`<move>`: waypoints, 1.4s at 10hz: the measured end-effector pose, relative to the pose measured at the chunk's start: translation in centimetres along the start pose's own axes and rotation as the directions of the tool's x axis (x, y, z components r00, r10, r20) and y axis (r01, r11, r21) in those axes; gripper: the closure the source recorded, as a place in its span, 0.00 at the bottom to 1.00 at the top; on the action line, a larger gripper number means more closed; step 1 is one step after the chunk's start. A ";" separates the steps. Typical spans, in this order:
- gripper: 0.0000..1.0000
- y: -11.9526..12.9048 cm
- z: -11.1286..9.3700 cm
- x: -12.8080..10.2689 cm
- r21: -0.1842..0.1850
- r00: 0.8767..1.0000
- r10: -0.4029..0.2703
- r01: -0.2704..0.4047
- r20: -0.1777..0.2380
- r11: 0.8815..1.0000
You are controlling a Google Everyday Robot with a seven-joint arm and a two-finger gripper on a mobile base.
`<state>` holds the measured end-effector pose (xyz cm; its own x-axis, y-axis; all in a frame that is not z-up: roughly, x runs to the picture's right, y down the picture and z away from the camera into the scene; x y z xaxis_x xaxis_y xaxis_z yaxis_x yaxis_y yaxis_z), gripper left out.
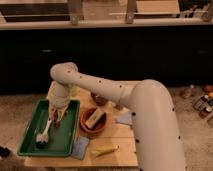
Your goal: Place grapes in tray
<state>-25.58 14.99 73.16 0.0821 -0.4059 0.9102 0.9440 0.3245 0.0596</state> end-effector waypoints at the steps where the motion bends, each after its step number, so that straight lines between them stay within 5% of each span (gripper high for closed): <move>1: 0.98 0.1 0.3 0.2 -0.012 1.000 0.001 -0.001 0.005 1.000; 9: 0.23 -0.2 1.1 0.4 -0.034 0.999 0.022 -0.020 0.046 0.999; 14: 0.20 -0.5 0.9 0.2 -0.007 0.998 -0.003 0.003 0.067 1.000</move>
<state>-26.29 15.56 73.73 0.0579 -0.3483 0.9356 0.9466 0.3169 0.0595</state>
